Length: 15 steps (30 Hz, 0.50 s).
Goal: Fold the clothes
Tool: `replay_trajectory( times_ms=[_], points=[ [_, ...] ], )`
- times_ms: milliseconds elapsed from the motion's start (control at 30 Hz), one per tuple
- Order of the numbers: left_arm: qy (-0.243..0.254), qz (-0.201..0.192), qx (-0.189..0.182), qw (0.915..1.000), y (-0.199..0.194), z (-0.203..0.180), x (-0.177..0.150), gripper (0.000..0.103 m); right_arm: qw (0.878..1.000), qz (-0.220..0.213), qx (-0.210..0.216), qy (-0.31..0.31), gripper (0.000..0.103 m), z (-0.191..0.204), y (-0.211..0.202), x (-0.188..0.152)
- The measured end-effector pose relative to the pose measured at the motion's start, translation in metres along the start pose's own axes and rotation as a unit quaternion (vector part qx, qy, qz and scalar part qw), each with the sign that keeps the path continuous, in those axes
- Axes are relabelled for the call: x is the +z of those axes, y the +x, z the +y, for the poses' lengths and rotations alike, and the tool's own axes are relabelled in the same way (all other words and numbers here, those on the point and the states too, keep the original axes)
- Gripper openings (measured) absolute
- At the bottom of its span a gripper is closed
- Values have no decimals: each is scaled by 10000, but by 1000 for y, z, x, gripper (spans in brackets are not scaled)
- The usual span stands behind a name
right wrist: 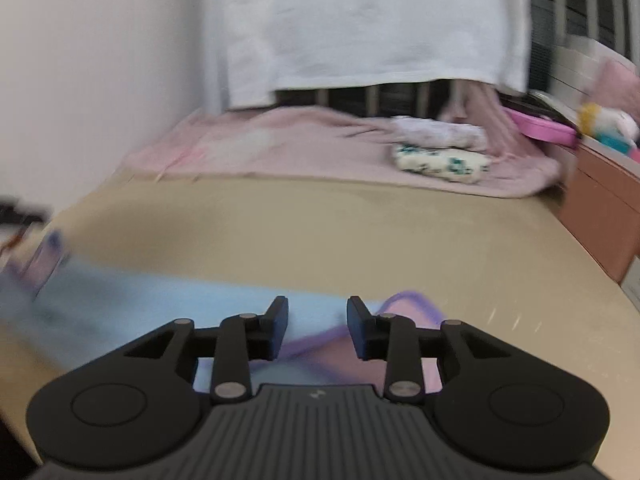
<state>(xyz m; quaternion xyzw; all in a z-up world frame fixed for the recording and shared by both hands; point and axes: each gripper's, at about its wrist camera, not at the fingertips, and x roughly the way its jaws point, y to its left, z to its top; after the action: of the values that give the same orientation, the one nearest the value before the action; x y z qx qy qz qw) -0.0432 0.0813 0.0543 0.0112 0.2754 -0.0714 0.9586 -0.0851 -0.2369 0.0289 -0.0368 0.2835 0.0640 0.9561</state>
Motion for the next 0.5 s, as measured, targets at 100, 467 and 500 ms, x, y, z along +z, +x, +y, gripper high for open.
replay_trajectory(
  times_ms=[100, 467, 500],
  points=[
    [1305, 216, -666, 9890, 4, -43, -16, 50, 9998, 96, 97, -148, 33, 4, -22, -12],
    [1428, 853, -661, 9838, 25, -82, -33, 26, 9976, 650, -43, 223, 26, -31, 29, -8],
    [1365, 912, -680, 9841, 23, -84, -29, 27, 9974, 701, -29, 173, 26, -37, 43, 3]
  ],
)
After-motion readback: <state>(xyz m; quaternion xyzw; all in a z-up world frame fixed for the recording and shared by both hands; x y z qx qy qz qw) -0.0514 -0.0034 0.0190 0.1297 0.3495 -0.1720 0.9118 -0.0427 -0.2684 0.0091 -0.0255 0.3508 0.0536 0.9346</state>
